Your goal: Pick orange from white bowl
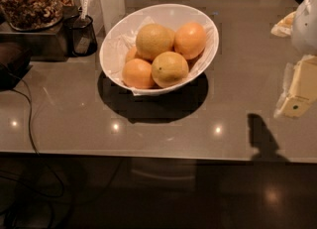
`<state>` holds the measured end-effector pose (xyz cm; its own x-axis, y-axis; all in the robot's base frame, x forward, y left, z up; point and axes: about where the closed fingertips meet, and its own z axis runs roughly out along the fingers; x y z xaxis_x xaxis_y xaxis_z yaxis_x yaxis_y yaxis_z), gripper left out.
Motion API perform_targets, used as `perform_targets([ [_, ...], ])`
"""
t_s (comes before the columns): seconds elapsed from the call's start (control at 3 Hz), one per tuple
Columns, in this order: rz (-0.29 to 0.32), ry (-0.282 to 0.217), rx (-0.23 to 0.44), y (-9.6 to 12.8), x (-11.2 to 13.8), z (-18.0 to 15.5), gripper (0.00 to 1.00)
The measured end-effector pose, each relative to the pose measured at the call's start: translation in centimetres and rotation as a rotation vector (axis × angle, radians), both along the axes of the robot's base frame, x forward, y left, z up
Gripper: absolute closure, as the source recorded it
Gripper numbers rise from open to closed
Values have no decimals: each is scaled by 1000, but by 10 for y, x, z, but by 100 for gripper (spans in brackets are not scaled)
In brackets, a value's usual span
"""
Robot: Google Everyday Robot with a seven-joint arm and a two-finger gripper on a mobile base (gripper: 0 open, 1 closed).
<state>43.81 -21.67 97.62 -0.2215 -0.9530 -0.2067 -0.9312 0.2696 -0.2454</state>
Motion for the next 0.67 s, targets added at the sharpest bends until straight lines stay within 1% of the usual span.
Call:
perform_targets([
  [0.33, 0, 0, 0, 0, 0, 0, 0],
  [0.67, 65, -19, 31, 26, 18, 9, 0],
])
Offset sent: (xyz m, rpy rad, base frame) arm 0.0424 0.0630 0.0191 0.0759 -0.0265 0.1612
